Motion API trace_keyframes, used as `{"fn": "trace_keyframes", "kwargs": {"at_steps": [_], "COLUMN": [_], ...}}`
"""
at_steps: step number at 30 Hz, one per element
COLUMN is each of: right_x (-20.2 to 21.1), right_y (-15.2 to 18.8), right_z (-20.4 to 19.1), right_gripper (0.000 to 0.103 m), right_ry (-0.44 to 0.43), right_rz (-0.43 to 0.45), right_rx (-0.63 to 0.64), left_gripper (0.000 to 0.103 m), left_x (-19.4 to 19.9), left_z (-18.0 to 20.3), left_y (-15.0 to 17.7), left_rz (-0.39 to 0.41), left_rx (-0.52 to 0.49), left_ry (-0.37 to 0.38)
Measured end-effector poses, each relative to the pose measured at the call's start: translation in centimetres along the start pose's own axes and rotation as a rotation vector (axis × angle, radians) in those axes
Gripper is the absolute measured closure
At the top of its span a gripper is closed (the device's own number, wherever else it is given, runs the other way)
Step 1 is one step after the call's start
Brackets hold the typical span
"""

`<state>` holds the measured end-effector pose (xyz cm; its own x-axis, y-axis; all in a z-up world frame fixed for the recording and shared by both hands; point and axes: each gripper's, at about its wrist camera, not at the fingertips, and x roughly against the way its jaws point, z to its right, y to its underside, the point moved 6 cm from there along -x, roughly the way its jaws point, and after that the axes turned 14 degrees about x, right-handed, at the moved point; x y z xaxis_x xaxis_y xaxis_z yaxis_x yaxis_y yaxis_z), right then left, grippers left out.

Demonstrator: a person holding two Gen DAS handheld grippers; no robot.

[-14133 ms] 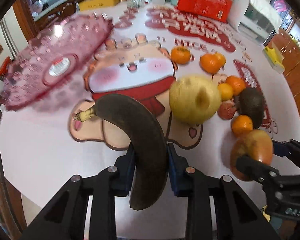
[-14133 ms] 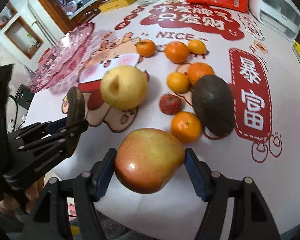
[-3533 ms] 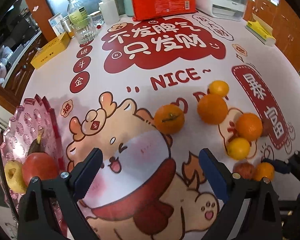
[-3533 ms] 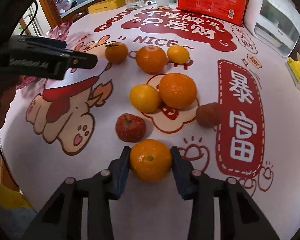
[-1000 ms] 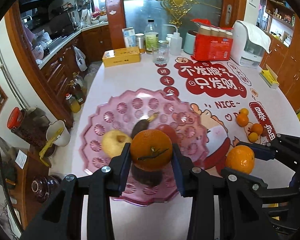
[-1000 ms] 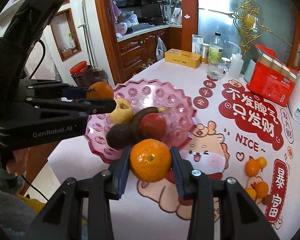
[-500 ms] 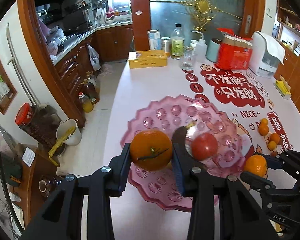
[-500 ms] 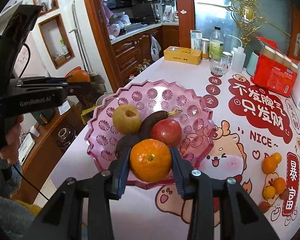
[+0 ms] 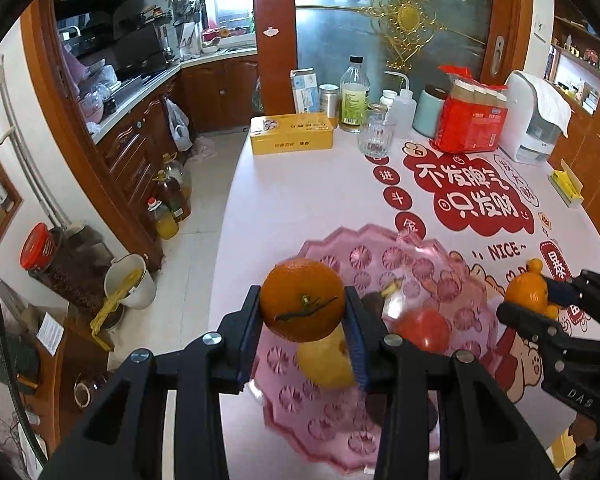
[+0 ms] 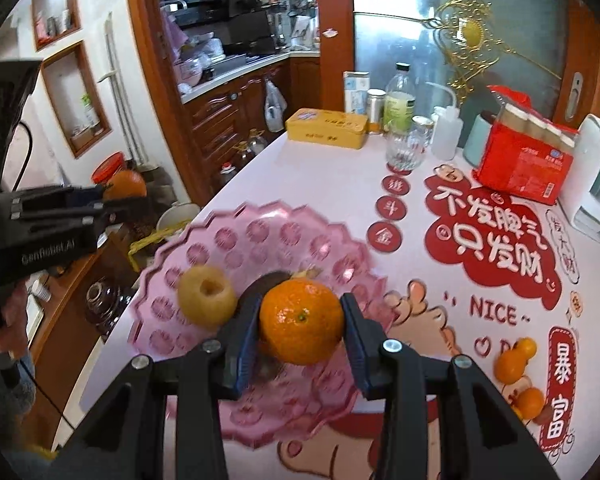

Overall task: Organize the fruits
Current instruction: 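Carry both held mandarin oranges over the pink bowl, then lower both mandarins into the pink bowl and open both tools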

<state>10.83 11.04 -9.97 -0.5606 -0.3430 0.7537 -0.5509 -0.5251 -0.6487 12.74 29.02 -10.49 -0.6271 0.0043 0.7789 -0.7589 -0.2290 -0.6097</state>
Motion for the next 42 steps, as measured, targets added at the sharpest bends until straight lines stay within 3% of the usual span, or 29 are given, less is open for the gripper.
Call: {"fn": "trace_keyframes", "kwargs": {"at_steps": [9,20,36,38,40,42], "right_x": [-3.7,-10.3,-13.4,-13.6,-13.7,-13.8], "right_y": [-2.9,-2.0,-1.0,-0.9,-0.6,-0.4], "right_z": [1.7,2.3,1.9,1.8,1.7,1.5], "right_gripper": [0.063,0.063,0.062,0.062,0.062,0.062], "right_ry": [0.018,-0.041,-0.071,-0.072,-0.080,-0.087], "right_rz": [-0.048,-0.160,-0.224,-0.229,-0.234,-0.241], "right_rx": [-0.048,-0.146,-0.175,-0.180,-0.186,-0.191], "left_gripper": [0.066,0.066,0.065,0.057,0.026,0.019], "left_x": [-5.7,-13.3,-16.5,-16.6,-16.2,-15.4], "left_z": [2.5,3.6,2.9,2.9,2.7,2.9], "left_y": [-1.6,1.9,3.5,3.6,3.5,3.3], "left_rz": [-0.071,-0.230,-0.301,-0.303,-0.285,-0.246], "left_rx": [-0.037,-0.103,-0.111,-0.116,-0.119,-0.134], "left_ry": [0.017,-0.023,-0.051,-0.057,-0.066,-0.077]}}
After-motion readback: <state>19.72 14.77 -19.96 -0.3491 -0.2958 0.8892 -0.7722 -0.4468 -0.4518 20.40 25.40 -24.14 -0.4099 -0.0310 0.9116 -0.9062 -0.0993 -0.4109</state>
